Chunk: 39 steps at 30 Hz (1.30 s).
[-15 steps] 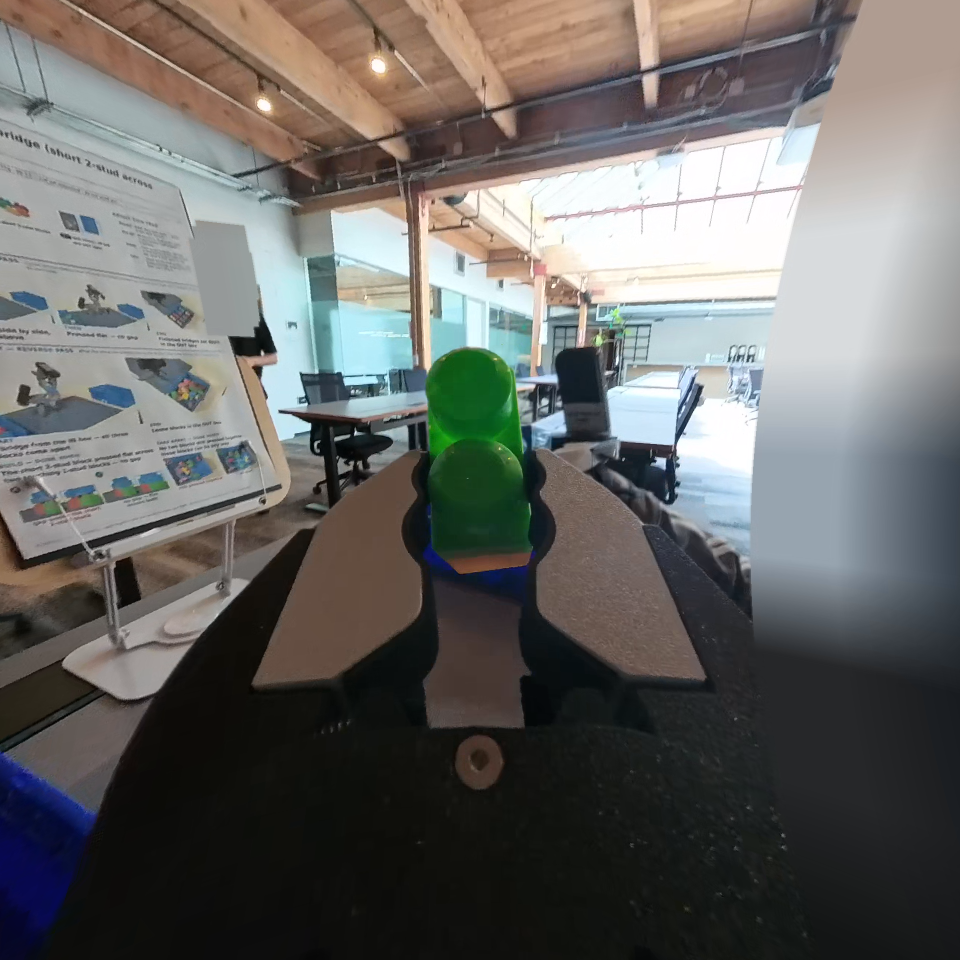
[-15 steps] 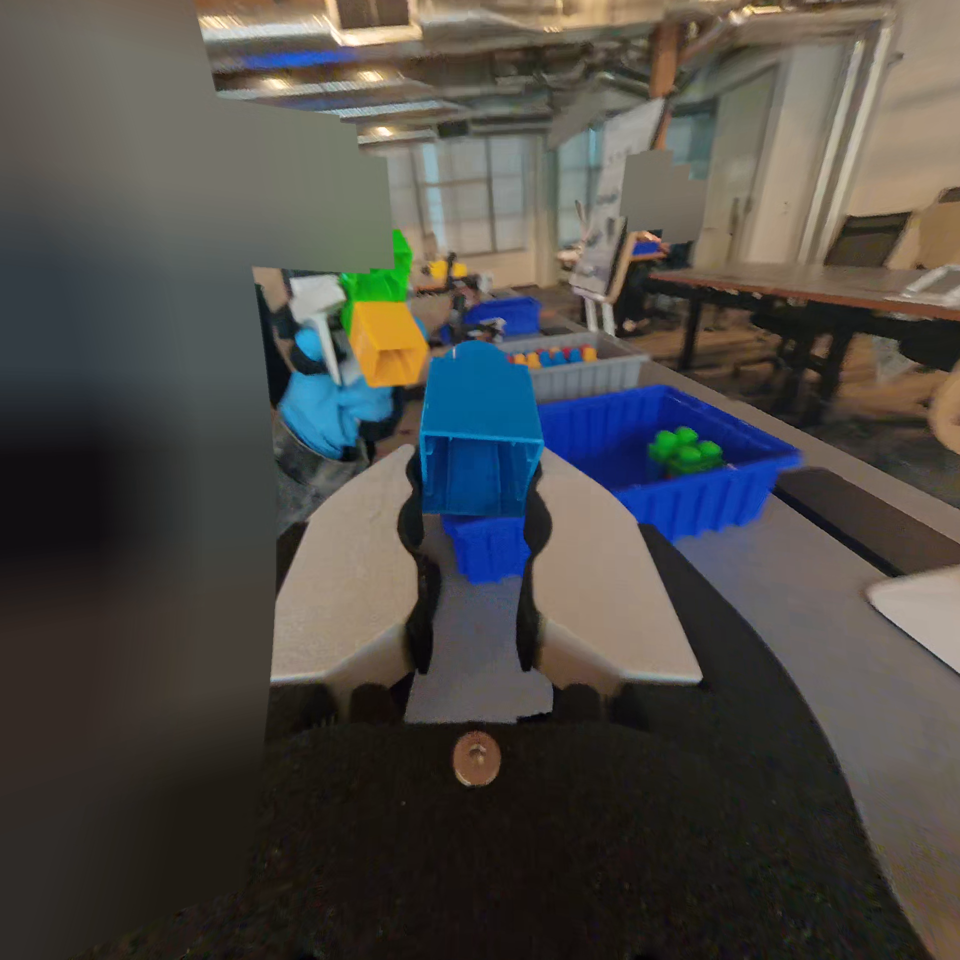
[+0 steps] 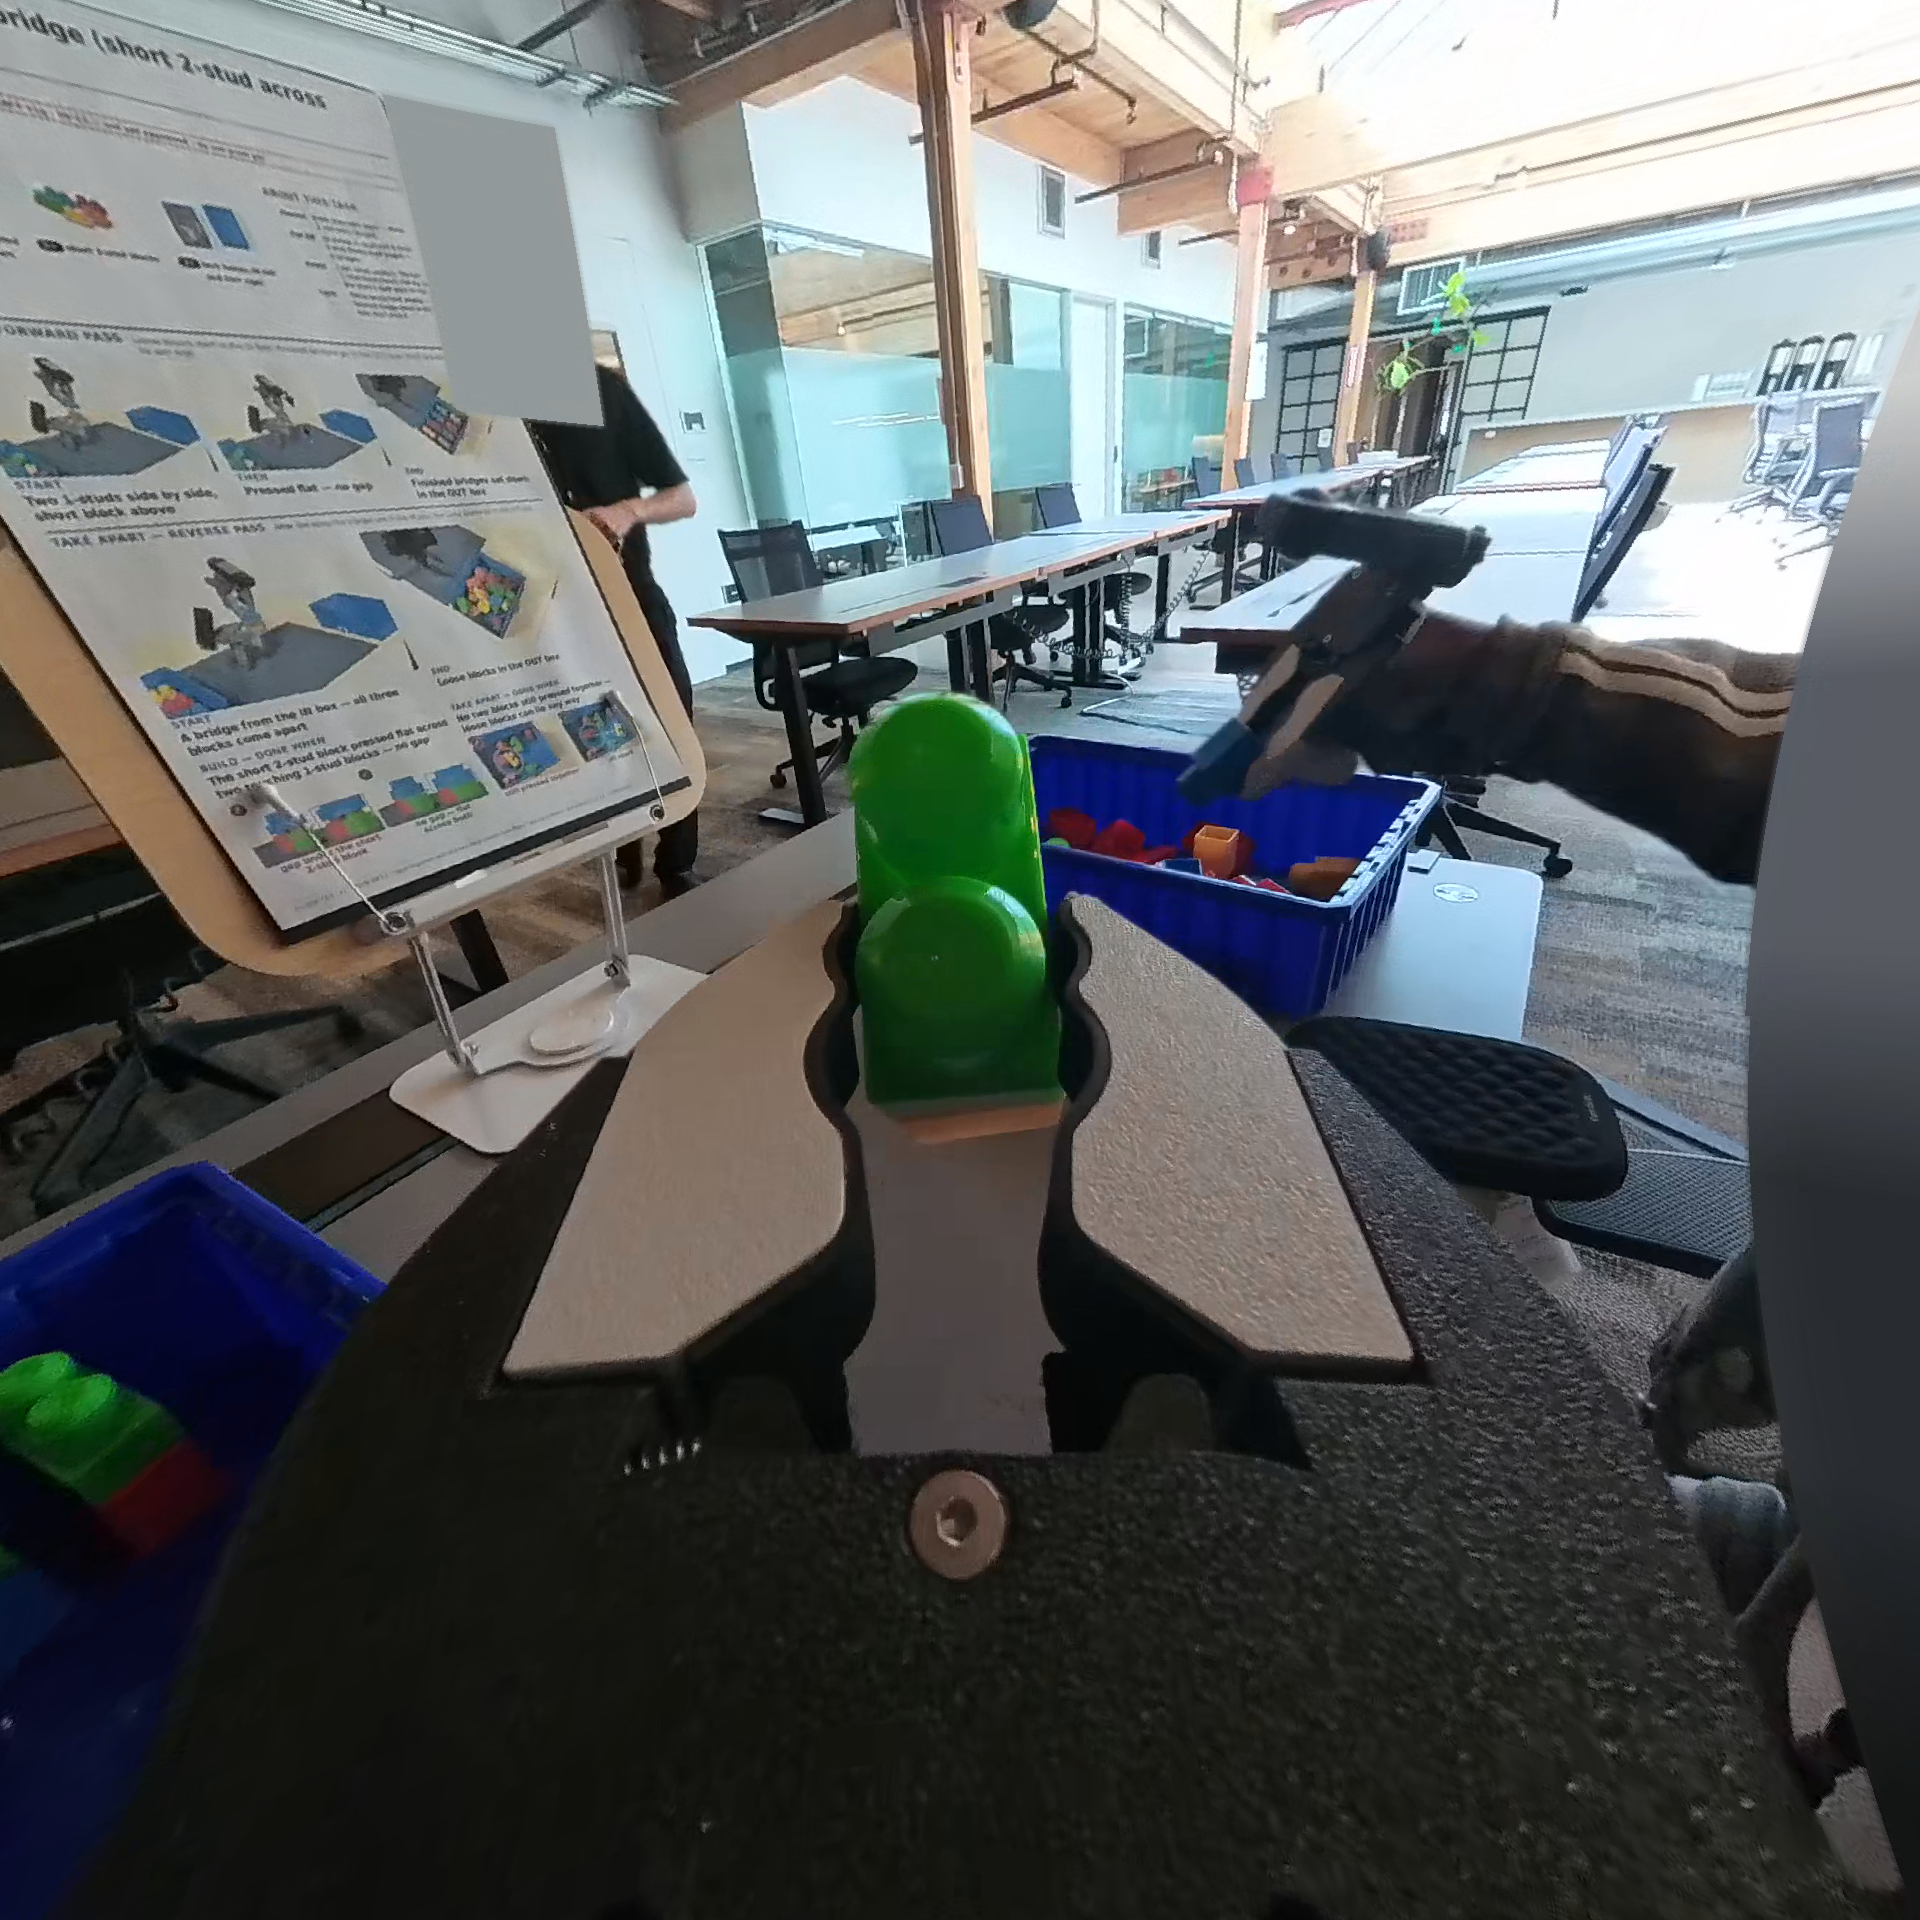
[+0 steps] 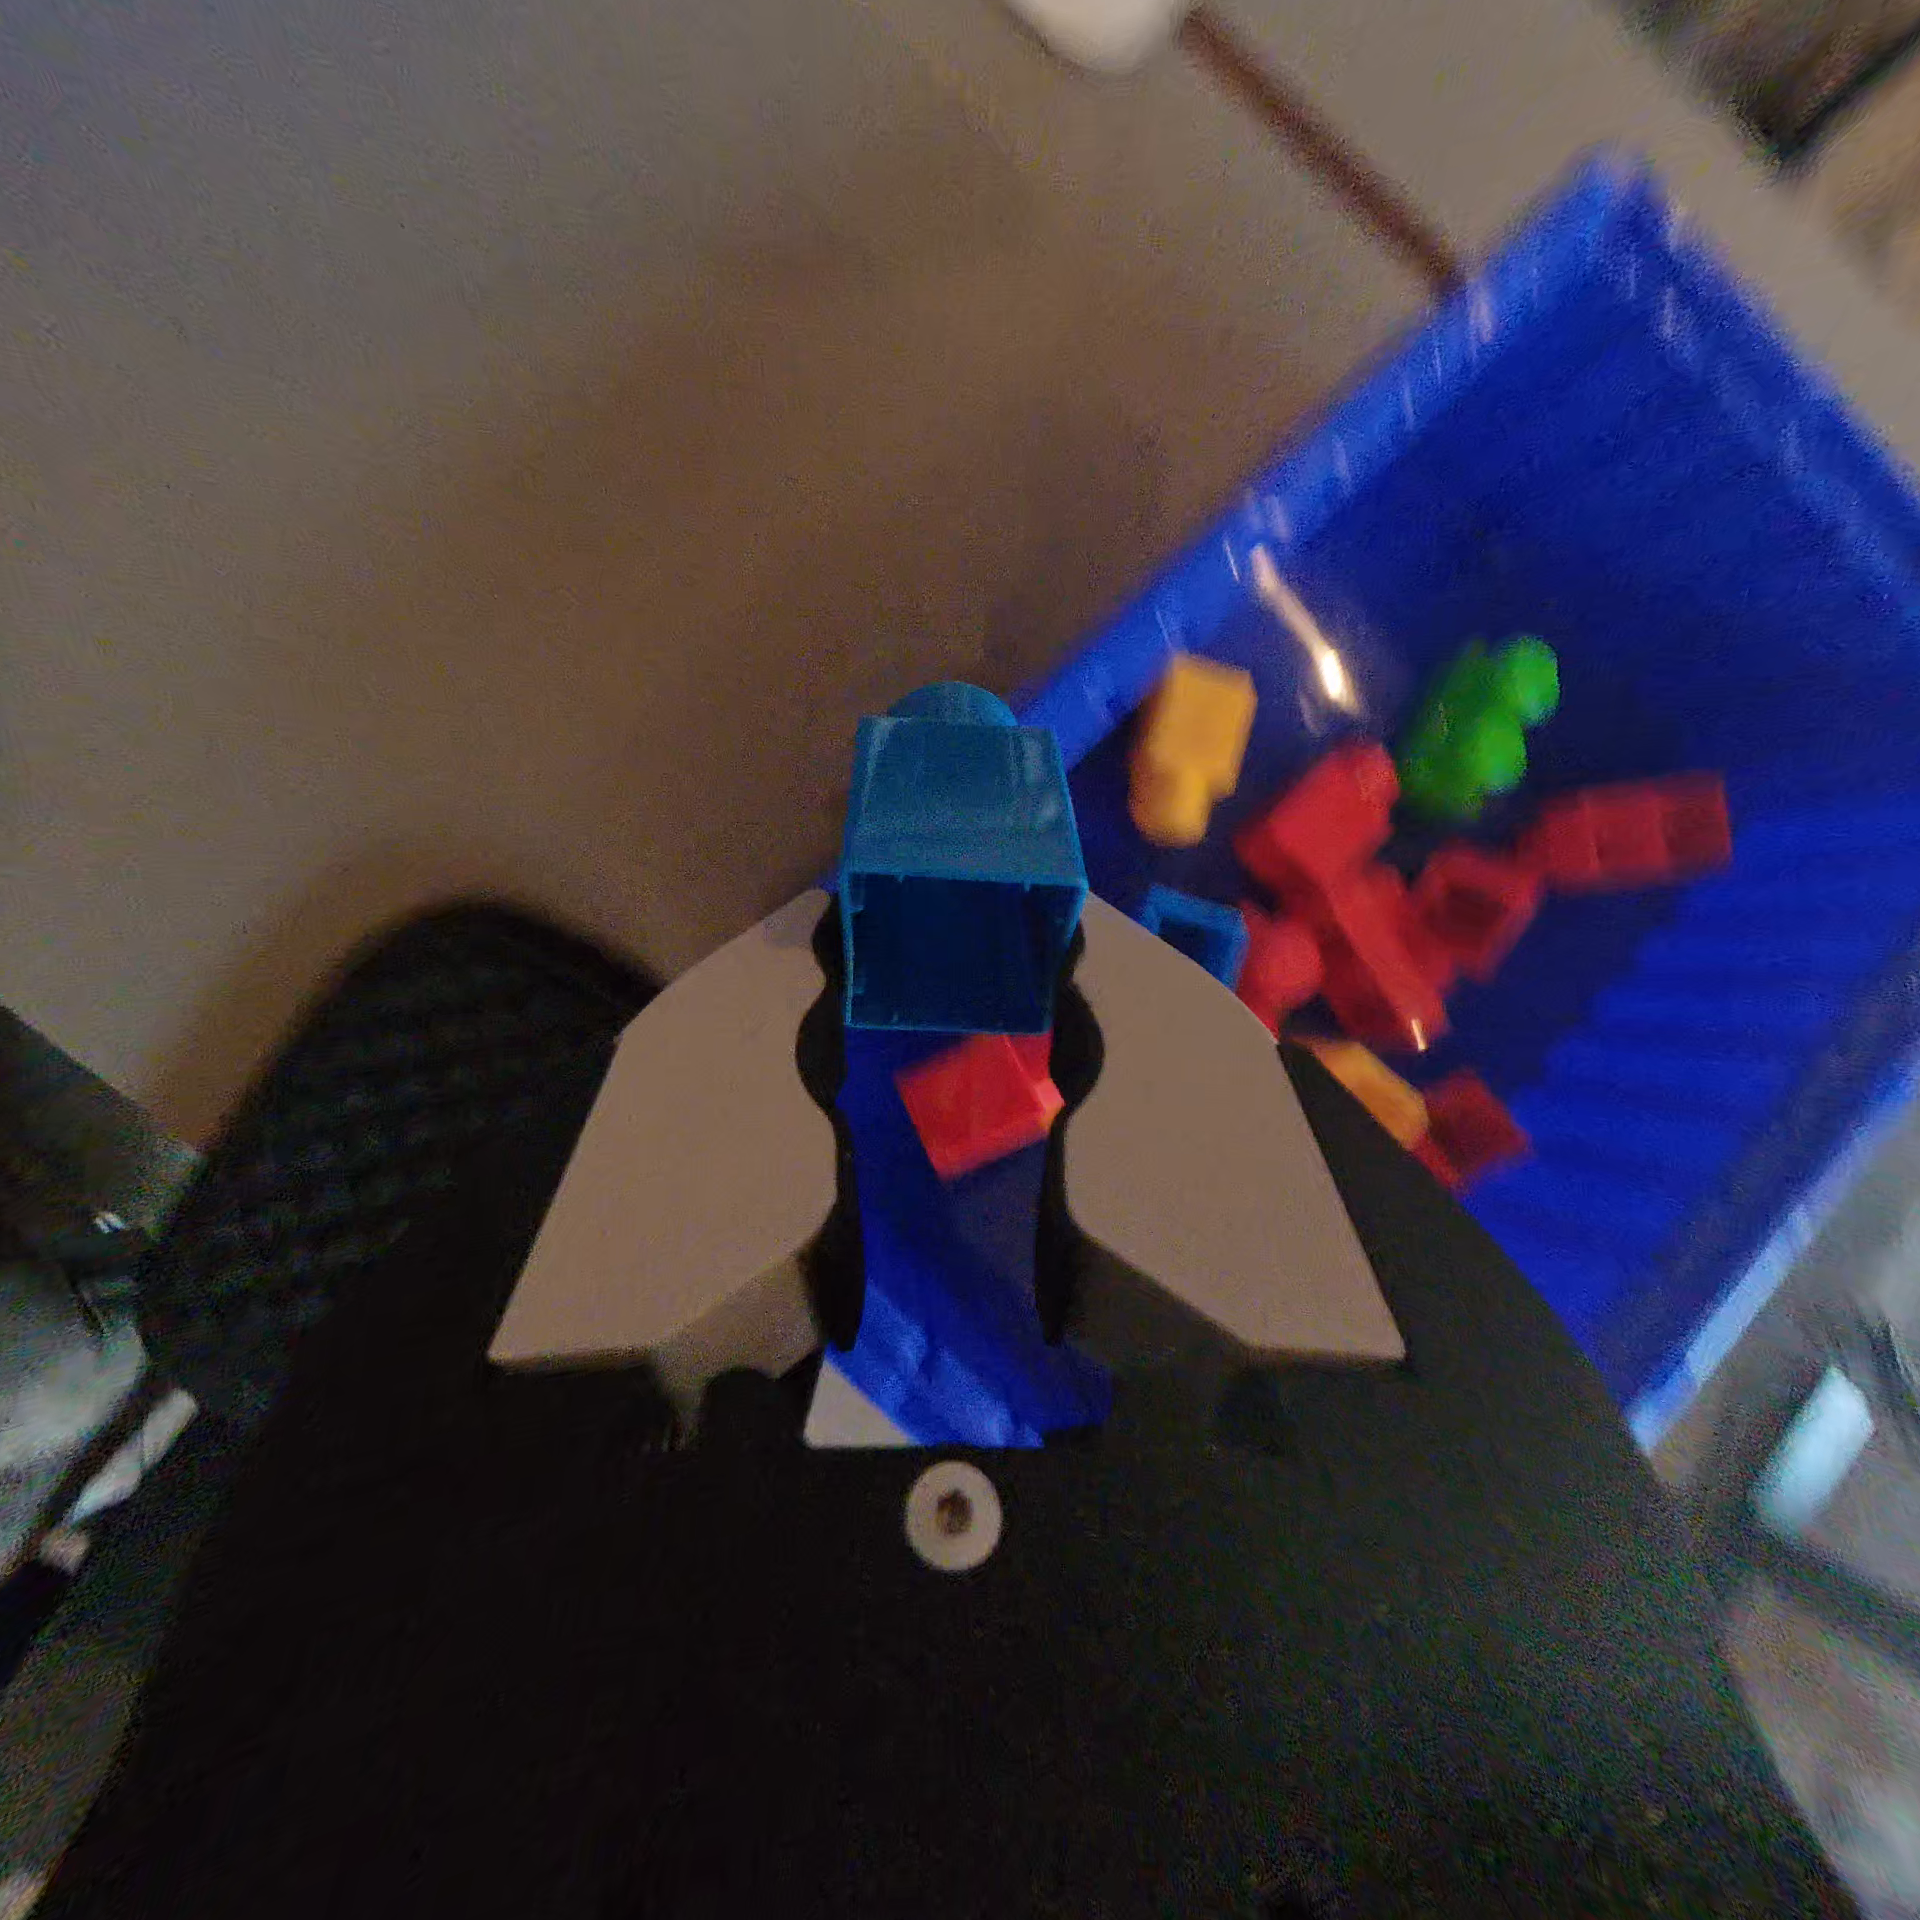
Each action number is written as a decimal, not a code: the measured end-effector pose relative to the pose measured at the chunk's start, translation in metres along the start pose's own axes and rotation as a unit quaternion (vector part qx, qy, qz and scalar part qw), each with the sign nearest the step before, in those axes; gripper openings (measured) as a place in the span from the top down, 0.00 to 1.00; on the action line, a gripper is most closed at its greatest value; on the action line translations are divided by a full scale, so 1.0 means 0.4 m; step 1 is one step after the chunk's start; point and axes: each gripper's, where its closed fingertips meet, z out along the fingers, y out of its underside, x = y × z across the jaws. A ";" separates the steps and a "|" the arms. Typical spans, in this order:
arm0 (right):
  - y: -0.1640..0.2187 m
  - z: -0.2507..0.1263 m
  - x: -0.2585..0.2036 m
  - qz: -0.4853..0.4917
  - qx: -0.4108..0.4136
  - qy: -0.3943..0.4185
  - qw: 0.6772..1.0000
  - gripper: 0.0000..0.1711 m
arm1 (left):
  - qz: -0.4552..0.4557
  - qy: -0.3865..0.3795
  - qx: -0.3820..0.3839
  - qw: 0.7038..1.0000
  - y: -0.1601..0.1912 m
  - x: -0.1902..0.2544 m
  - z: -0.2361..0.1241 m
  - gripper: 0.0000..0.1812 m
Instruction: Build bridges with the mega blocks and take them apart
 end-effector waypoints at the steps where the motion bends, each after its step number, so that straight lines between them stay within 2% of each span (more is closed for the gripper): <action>1: 0.054 -0.001 0.037 0.013 -0.044 0.016 0.999 0.79 | 0.000 -0.003 -0.002 1.000 0.003 -0.002 0.000 0.81; 6: 0.280 -0.001 0.163 0.078 -0.221 0.060 0.970 0.79 | -0.002 -0.003 -0.004 1.000 0.006 0.001 0.000 0.81; 11: 0.395 0.026 0.238 0.118 -0.293 0.078 0.946 0.79 | 0.004 -0.004 -0.008 1.000 0.001 0.005 0.001 0.81; 18: 0.448 0.060 0.278 0.153 -0.315 0.089 0.933 0.78 | 0.001 -0.006 -0.008 1.000 -0.003 0.004 -0.002 0.81; 22: 0.449 0.071 0.276 0.172 -0.304 0.085 0.933 0.59 | -0.004 -0.004 -0.005 1.000 -0.002 0.002 -0.001 0.81; 24: 0.439 0.067 0.277 0.172 -0.293 0.094 0.936 0.55 | -0.006 -0.003 -0.004 1.000 -0.003 0.002 0.003 0.81; 28: 0.341 0.040 0.258 0.165 -0.211 0.113 0.957 0.52 | -0.013 0.007 0.001 1.000 -0.006 0.005 0.009 0.81; 31: 0.181 0.007 0.200 0.131 -0.083 0.112 0.981 0.51 | -0.023 0.017 0.011 1.000 -0.011 0.009 0.015 0.81; 33: 0.033 -0.017 0.108 0.098 0.037 0.068 0.992 0.52 | -0.033 0.026 0.022 0.999 -0.015 0.013 0.020 0.81; 35: -0.110 -0.049 -0.013 0.051 0.147 0.008 0.988 0.53 | -0.045 0.039 0.034 0.998 -0.020 0.021 0.025 0.81; 39: -0.317 -0.114 -0.311 -0.055 0.295 -0.153 0.942 0.55 | -0.059 0.057 0.048 0.995 -0.026 0.035 0.032 0.81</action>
